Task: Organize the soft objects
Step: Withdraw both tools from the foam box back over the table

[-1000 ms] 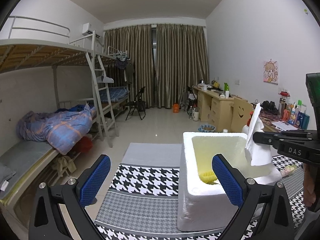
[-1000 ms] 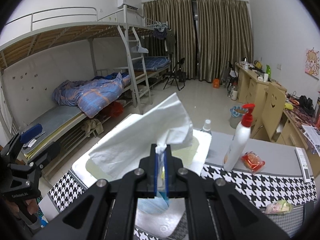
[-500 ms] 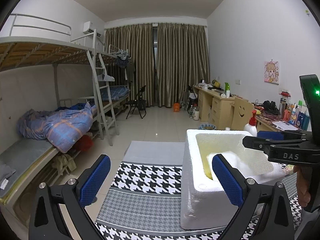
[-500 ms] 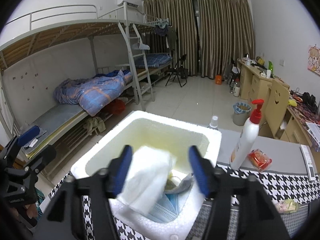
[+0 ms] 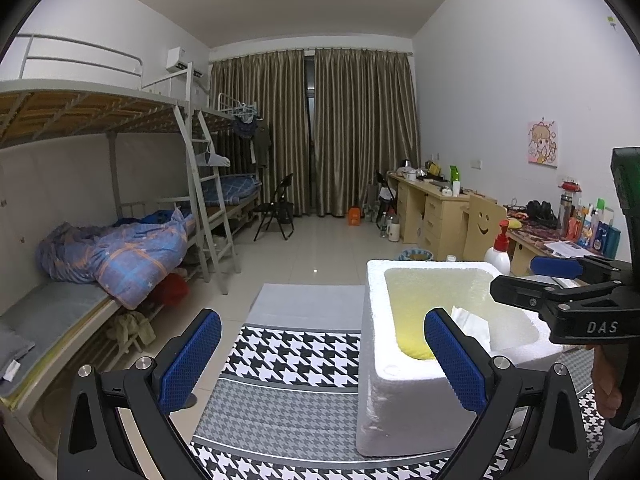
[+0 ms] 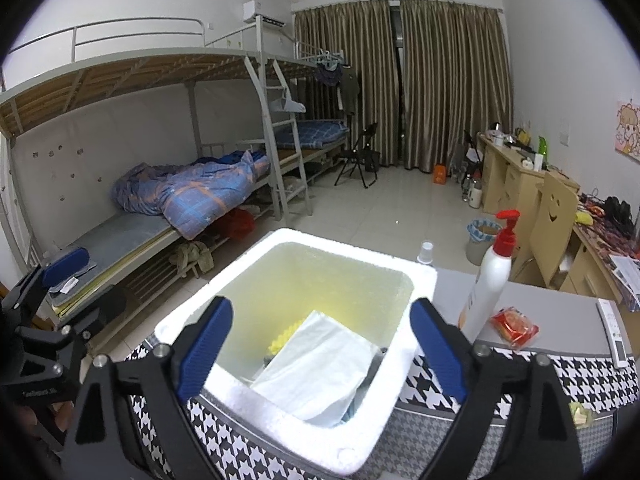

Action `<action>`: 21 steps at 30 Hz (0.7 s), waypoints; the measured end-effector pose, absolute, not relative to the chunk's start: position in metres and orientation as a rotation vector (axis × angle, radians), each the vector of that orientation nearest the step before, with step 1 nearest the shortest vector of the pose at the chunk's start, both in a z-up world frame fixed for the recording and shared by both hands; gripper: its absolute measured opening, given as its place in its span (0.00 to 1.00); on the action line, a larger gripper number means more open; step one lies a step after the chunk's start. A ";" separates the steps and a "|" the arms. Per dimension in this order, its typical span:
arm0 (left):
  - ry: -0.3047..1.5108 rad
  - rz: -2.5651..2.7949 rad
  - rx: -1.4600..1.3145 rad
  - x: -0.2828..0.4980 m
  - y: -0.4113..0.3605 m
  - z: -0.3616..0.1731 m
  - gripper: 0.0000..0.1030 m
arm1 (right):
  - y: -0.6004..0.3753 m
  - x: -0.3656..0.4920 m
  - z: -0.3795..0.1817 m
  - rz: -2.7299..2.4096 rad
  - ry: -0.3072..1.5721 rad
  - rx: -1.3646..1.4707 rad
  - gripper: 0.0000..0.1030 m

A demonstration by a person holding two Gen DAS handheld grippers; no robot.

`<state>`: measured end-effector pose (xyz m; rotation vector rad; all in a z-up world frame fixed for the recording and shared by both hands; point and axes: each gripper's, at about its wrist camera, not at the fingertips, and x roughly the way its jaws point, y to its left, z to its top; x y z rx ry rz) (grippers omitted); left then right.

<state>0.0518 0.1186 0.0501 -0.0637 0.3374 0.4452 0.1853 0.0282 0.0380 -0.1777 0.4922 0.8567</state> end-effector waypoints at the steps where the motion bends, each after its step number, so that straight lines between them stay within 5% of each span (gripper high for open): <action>1: 0.335 0.447 -0.061 0.051 0.117 0.051 0.99 | 0.026 0.184 0.038 0.862 0.492 -0.175 0.90; 21: 0.307 0.454 -0.040 0.036 0.081 0.055 0.99 | -0.016 0.162 0.043 0.864 0.430 -0.166 0.90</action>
